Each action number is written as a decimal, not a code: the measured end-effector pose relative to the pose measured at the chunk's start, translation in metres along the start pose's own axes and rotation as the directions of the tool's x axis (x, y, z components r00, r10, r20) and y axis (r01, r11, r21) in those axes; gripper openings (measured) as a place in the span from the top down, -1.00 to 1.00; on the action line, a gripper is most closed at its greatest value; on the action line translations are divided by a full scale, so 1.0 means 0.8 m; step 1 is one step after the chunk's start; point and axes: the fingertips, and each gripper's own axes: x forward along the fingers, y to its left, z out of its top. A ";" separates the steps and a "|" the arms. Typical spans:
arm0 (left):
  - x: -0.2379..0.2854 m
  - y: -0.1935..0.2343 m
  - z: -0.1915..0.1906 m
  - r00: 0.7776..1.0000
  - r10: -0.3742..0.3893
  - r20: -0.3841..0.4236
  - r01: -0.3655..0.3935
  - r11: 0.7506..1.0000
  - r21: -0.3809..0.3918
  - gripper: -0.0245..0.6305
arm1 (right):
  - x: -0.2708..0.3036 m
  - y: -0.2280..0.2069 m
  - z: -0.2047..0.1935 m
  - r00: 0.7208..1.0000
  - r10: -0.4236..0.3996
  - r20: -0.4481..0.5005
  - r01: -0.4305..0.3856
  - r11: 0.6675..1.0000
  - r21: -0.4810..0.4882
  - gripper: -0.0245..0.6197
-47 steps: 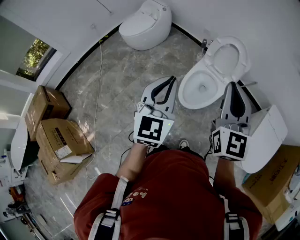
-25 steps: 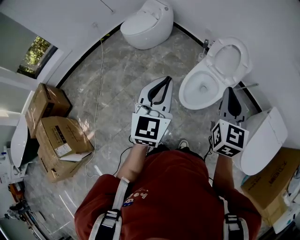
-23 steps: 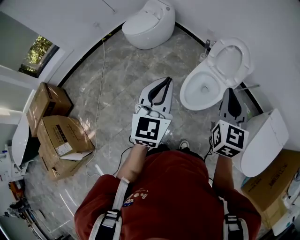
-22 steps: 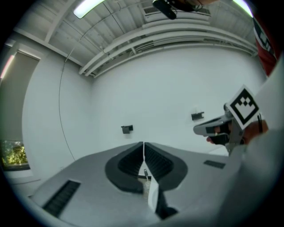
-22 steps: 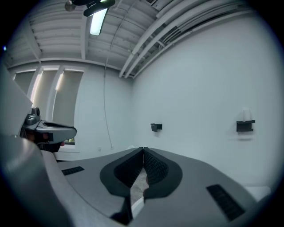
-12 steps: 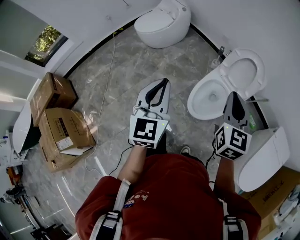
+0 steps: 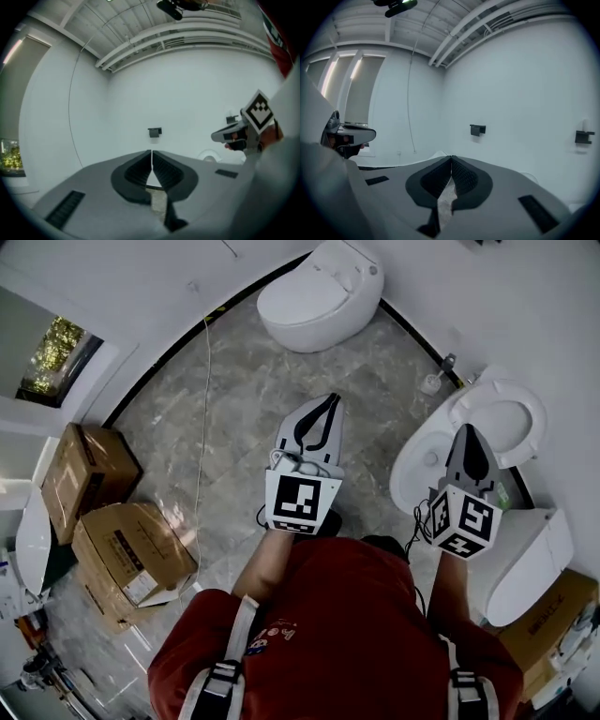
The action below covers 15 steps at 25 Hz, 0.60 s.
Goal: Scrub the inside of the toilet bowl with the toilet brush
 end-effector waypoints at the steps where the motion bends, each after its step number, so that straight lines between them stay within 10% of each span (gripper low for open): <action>1: 0.015 0.013 0.003 1.000 -0.020 0.008 0.020 1.000 0.006 0.94 | 0.014 0.006 0.005 1.000 -0.015 -0.003 0.015 1.000 0.008 0.92; 15: 0.335 -0.020 -0.059 0.939 -0.333 -0.088 0.336 0.942 0.021 0.94 | 0.249 -0.105 -0.080 0.964 -0.209 -0.167 0.236 0.958 0.160 0.92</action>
